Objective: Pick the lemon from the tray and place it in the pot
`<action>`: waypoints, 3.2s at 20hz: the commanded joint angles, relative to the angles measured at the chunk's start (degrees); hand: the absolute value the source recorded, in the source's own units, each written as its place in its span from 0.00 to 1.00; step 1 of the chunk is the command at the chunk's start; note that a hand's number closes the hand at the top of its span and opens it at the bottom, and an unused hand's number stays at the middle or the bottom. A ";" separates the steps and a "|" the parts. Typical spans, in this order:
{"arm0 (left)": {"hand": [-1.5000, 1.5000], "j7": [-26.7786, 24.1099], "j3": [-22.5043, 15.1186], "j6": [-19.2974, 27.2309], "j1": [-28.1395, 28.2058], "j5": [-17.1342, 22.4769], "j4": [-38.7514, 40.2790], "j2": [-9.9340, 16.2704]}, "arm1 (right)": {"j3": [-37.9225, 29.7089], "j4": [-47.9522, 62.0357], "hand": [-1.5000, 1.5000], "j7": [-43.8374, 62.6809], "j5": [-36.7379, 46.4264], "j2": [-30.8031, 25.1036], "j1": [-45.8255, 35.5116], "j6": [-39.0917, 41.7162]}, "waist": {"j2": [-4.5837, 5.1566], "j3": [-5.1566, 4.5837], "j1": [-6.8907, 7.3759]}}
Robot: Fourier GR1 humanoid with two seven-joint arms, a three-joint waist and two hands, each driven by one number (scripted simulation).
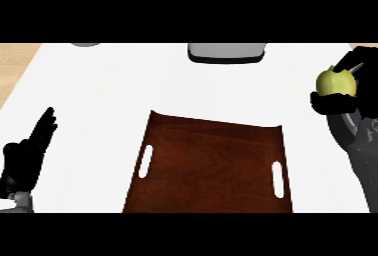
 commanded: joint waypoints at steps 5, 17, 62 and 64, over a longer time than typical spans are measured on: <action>0.50 -3.03 -0.23 0.14 -2.06 -1.66 5.08 -2.08 | -9.26 9.07 1.00 -8.63 -3.03 -2.00 -4.34 -6.88 | 0.20 0.01 0.15; 0.50 0.12 0.86 -1.66 0.09 -1.26 -0.76 -1.57 | -21.66 38.99 1.00 -29.57 -9.91 -14.09 -12.64 -13.37 | 0.36 0.05 0.95; 0.50 0.01 2.65 -2.19 -3.03 -1.54 1.30 -2.12 | -51.36 84.29 0.00 -76.01 -39.62 -23.69 -20.00 -9.11 | 0.49 0.14 0.65; 0.50 -1.87 1.53 -3.63 5.24 -1.46 -5.24 -2.58 | -52.37 83.49 0.00 -76.28 -41.46 -24.07 -18.36 -9.44 | 0.27 0.13 1.07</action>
